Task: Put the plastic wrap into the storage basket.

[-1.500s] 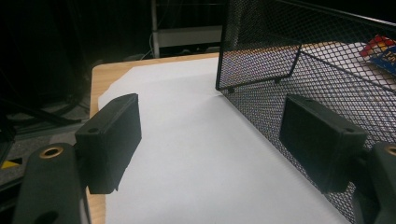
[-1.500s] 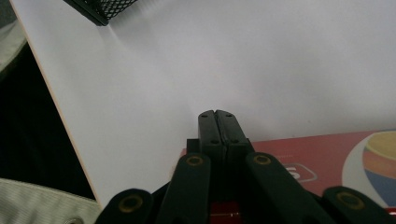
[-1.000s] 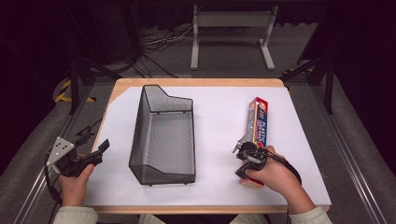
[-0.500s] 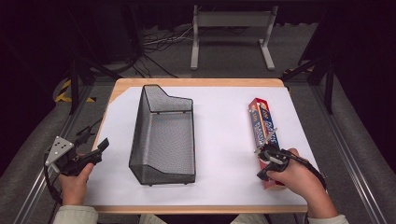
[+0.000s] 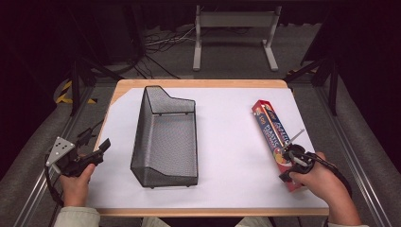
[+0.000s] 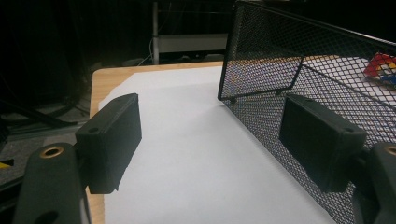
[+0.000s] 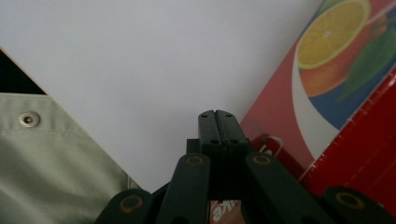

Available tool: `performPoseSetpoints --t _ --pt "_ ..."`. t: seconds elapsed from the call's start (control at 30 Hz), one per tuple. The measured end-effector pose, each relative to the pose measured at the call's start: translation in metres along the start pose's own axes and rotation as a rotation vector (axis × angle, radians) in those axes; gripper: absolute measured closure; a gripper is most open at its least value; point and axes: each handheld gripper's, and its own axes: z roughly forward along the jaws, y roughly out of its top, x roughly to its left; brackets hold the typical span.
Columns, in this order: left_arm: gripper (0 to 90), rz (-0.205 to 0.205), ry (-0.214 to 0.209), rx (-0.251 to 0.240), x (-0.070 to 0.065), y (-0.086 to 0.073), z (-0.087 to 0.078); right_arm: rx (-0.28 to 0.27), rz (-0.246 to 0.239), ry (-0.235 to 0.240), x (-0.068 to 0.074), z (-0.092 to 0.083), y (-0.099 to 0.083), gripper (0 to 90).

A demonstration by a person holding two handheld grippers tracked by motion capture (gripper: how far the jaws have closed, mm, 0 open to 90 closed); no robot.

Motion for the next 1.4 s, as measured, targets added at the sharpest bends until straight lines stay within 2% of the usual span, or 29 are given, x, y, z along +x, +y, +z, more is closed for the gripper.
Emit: performPoseSetpoints --t 0.07,0.23,0.27,0.3,0.33,0.37,0.43,0.47,0.57,0.67,0.77,0.8,0.87,0.97,1.03,1.1,1.13,1.17,1.2,1.23,1.27,1.4 --pt "21.8 0.000 0.002 -0.001 0.000 0.000 0.001 -0.005 0.012 -0.021 -0.005 -0.001 -0.004 90.0" --pt "21.9 -0.008 0.000 -0.008 0.001 0.001 0.000 -0.028 0.015 -0.020 -0.006 -0.004 -0.007 90.0" --pt "21.9 -0.008 0.000 -0.009 0.001 0.001 0.000 -0.043 0.008 0.009 -0.005 -0.005 -0.006 90.0" --pt "21.9 -0.009 0.001 -0.010 0.002 0.001 0.000 -0.069 -0.019 0.048 -0.003 -0.005 -0.006 86.8" --pt "21.9 -0.009 0.001 -0.010 0.002 0.002 0.000 -0.078 -0.033 0.060 -0.001 -0.005 -0.005 82.9" --pt "21.9 -0.009 0.001 -0.010 0.002 0.002 0.000 -0.086 -0.053 0.051 0.002 -0.005 -0.004 79.5" --pt "21.9 -0.017 -0.001 -0.016 0.002 0.002 0.000 -0.120 -0.075 0.077 0.004 -0.006 -0.003 75.2" --pt "21.9 -0.017 -0.001 -0.016 0.002 0.002 0.000 -0.156 -0.089 0.103 0.005 -0.007 -0.002 72.2" --pt "21.9 -0.018 -0.001 -0.017 0.002 0.002 0.001 -0.240 -0.132 0.122 0.007 -0.013 -0.003 60.6" --pt "21.9 -0.020 -0.001 -0.020 0.002 0.002 0.001 -0.386 -0.192 0.136 0.009 -0.021 -0.004 50.8" --pt "21.9 -0.021 0.000 -0.022 0.002 0.002 0.001 -0.503 -0.232 0.147 0.008 -0.028 -0.006 47.9" --pt "21.9 -0.022 0.000 -0.023 0.002 0.002 0.001 -0.553 -0.247 0.134 0.007 -0.031 -0.007 47.3" --pt "21.9 -0.022 0.000 -0.022 0.002 0.002 0.001 -0.618 -0.255 0.122 0.006 -0.035 -0.008 45.6" --pt "21.9 -0.022 0.000 -0.022 0.002 0.002 0.001 -0.732 -0.245 0.103 0.003 -0.041 -0.010 43.7" --pt "21.9 -0.021 0.000 -0.021 0.002 0.002 0.001 -0.796 -0.228 0.069 0.002 -0.044 -0.012 45.1" --pt "21.9 -0.021 0.000 -0.021 0.002 0.002 0.002 -0.813 -0.196 0.035 0.001 -0.046 -0.014 49.3" --pt "21.9 -0.021 0.002 -0.020 0.002 0.002 0.001 -0.827 -0.190 0.017 0.001 -0.047 -0.015 46.4" --pt "21.9 -0.021 0.001 -0.020 0.002 0.002 0.001 -0.869 -0.185 -0.055 0.001 -0.048 -0.016 39.9" --pt "21.9 -0.022 0.002 -0.021 0.002 0.002 0.001 -0.907 -0.174 -0.079 0.001 -0.049 -0.017 44.3" --pt "21.9 -0.022 0.002 -0.021 0.002 0.002 0.001 -0.928 -0.169 -0.061 0.000 -0.050 -0.018 47.9" --pt "21.9 -0.021 0.004 -0.020 0.002 0.002 0.001 -0.941 -0.158 -0.048 0.000 -0.050 -0.018 47.9" --pt "21.9 -0.021 0.011 -0.020 0.003 0.001 0.001 -0.975 -0.087 -0.128 0.001 -0.051 -0.019 47.7"
